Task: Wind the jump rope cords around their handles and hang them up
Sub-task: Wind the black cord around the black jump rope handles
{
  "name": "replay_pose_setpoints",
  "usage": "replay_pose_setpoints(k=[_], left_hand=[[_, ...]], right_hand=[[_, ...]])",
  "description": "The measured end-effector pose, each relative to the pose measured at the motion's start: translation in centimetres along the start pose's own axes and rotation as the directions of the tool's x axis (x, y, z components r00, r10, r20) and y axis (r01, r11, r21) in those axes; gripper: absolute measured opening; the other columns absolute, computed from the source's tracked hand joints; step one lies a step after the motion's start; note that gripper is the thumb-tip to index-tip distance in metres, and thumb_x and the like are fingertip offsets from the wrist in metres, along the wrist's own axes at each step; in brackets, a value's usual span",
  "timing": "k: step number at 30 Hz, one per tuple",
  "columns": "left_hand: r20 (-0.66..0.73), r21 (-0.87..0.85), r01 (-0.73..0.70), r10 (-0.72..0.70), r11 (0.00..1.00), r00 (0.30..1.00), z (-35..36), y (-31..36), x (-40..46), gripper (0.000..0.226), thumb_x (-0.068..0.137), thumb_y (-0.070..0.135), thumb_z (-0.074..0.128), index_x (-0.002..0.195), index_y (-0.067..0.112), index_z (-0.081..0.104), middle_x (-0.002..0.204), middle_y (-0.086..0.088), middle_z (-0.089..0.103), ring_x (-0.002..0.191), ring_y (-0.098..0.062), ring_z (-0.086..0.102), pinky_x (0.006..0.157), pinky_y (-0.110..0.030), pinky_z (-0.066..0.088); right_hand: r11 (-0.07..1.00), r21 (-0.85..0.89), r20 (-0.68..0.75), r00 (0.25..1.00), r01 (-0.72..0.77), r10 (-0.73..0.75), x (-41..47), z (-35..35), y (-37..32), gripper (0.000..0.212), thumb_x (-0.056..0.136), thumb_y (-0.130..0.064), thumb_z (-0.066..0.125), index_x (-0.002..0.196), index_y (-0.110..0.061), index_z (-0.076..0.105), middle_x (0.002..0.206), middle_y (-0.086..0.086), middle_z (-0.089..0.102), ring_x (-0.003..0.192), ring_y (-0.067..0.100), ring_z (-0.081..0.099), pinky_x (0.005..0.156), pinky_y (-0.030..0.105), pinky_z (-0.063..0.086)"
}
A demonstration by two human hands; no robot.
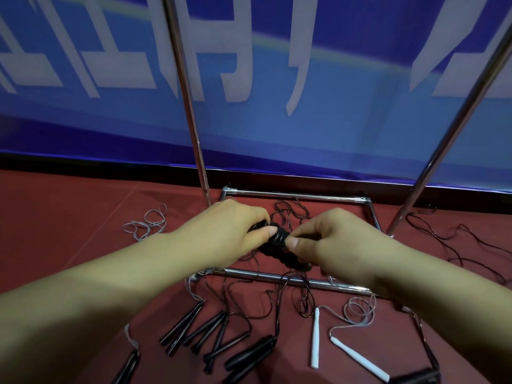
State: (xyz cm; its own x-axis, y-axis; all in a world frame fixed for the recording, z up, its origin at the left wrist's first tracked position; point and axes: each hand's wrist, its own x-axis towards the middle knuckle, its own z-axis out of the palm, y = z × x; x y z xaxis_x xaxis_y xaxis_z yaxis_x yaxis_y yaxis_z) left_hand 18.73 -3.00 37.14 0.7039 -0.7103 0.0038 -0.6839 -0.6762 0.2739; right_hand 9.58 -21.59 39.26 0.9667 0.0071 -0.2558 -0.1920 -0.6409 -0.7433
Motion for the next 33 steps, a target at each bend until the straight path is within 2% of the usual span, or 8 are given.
replay_pose_setpoints(k=[4,8,13,22,25,28,30,33], left_hand=[[0.109,-0.099,-0.041,0.051,0.994,0.993,0.3,0.3,-0.5,0.022,0.103,0.046,0.046,0.102,0.032,0.062,0.061,0.005,0.055,0.055,-0.007,0.052,0.052,-0.02,0.04],[0.134,-0.242,-0.055,0.089,0.969,0.987,0.3,0.8,-0.8,0.018,0.105,0.039,0.044,0.1,0.031,0.06,0.061,0.006,0.052,0.053,-0.006,0.046,0.053,-0.022,0.038],[0.075,-0.407,-0.119,0.163,0.905,0.984,-0.1,1.7,-1.0,0.022,0.107,0.03,0.042,0.098,0.021,0.061,0.064,0.013,0.047,0.058,-0.004,0.042,0.058,-0.019,0.036],[-0.032,-0.443,-0.185,0.191,0.877,0.981,-0.2,2.0,-1.8,0.022,0.106,0.028,0.041,0.1,0.024,0.062,0.063,0.018,0.051,0.057,-0.001,0.047,0.058,-0.013,0.035],[-0.11,-0.48,-0.15,0.111,0.864,0.988,-0.1,2.2,-1.6,0.011,0.104,0.029,0.048,0.102,0.029,0.059,0.061,0.021,0.054,0.054,-0.001,0.047,0.057,-0.013,0.035],[-0.157,-0.763,0.032,-0.234,0.645,0.959,0.3,2.6,-1.0,0.024,0.093,0.037,0.066,0.114,0.032,0.055,0.074,0.007,0.066,0.059,-0.008,0.056,0.06,-0.027,0.049],[0.049,-0.898,0.215,-0.398,0.384,0.916,0.6,3.3,-0.9,0.036,0.091,0.045,0.064,0.119,0.024,0.06,0.093,-0.002,0.071,0.074,-0.013,0.067,0.07,-0.031,0.058],[0.269,-0.941,0.322,-0.348,0.101,0.898,1.6,4.7,-1.3,0.037,0.087,0.054,0.06,0.106,0.023,0.071,0.098,0.001,0.078,0.095,-0.017,0.073,0.084,-0.036,0.059]], right_hand=[[0.996,0.089,-0.153,0.988,0.032,-0.018,0.6,-1.0,0.9,0.032,0.09,-0.032,0.07,0.071,-0.006,0.071,0.056,0.001,0.058,0.052,0.013,0.047,0.053,0.027,0.041],[0.938,0.344,-0.15,0.989,0.042,0.01,0.9,-0.7,1.3,0.029,0.092,-0.019,0.07,0.073,0.004,0.068,0.059,0.003,0.063,0.052,0.011,0.053,0.051,0.019,0.045],[0.882,0.47,-0.146,0.988,0.033,0.041,1.2,-1.0,1.6,0.022,0.092,-0.019,0.069,0.077,-0.003,0.07,0.068,0.008,0.063,0.061,0.019,0.052,0.066,0.039,0.041],[0.723,0.68,0.031,0.99,-0.121,0.137,1.2,1.2,1.6,0.014,0.099,-0.021,0.057,0.094,-0.01,0.063,0.086,0.019,0.056,0.078,0.034,0.049,0.072,0.046,0.042],[0.702,0.708,-0.04,0.988,-0.078,0.149,1.7,1.8,1.6,0.021,0.1,-0.022,0.056,0.096,-0.001,0.057,0.084,0.02,0.056,0.076,0.036,0.052,0.072,0.049,0.046],[0.713,0.7,-0.235,0.957,0.047,0.168,2.3,2.4,1.7,0.028,0.098,-0.026,0.059,0.087,0.0,0.054,0.074,0.015,0.056,0.067,0.03,0.053,0.064,0.053,0.051],[0.759,0.635,-0.392,0.906,0.141,0.16,2.7,2.7,1.6,0.031,0.096,-0.028,0.059,0.079,-0.004,0.052,0.065,0.007,0.053,0.062,0.024,0.051,0.061,0.049,0.051],[0.856,0.449,-0.645,0.756,0.255,0.113,3.2,2.6,1.3,0.034,0.097,-0.027,0.058,0.067,-0.013,0.049,0.055,-0.003,0.047,0.054,0.015,0.042,0.056,0.033,0.038]])
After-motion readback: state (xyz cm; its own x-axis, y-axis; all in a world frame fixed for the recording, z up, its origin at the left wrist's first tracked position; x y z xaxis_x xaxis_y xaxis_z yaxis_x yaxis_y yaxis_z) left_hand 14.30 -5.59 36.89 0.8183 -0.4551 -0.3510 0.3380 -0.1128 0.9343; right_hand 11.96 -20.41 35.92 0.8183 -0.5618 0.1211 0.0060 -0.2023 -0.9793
